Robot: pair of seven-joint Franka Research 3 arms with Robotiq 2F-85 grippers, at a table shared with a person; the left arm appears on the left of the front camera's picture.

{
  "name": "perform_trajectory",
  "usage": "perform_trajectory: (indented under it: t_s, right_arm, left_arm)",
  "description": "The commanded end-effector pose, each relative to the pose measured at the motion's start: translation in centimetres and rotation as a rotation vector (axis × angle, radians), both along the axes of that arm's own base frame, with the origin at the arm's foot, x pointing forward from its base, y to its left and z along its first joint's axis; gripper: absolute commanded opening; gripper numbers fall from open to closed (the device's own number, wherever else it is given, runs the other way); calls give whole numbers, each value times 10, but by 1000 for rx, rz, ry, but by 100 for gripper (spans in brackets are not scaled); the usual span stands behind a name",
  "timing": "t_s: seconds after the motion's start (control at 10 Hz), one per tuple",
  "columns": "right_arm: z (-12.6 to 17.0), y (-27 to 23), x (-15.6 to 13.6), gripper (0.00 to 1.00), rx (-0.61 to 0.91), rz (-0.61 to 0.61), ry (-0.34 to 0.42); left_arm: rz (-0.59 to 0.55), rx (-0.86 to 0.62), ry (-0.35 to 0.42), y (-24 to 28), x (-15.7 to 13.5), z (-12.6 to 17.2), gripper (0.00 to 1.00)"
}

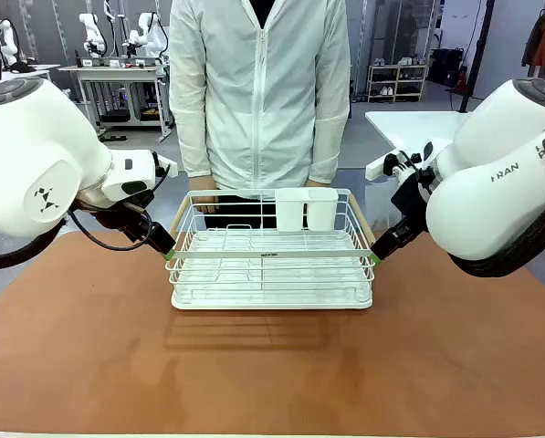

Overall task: Clean the table.
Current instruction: Pick up the Lint Roller when the human hands it over.

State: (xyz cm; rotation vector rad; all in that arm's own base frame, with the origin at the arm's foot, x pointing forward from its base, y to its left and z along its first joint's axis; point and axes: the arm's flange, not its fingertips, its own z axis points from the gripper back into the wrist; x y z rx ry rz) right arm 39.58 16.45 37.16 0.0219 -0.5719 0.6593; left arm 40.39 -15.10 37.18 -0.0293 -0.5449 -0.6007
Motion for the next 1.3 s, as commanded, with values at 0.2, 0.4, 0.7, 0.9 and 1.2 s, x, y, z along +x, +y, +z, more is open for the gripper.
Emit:
perform_trajectory:
  t_s: [0.2,0.4,0.7,0.9,1.2]
  right_arm:
    - [0,0,0,100,0,0,0]
    - [0,0,0,100,0,0,0]
    - [0,0,0,100,0,0,0]
    - [0,0,0,100,0,0,0]
    - [11,-9,2,100,59,12,47]
  left_arm:
    - [0,0,0,0,0,0,100]
    - [0,0,0,0,0,0,100]
    - [0,0,0,0,0,0,100]
    - [0,0,0,0,0,0,100]
    - [-4,0,-9,5,4,9,100]
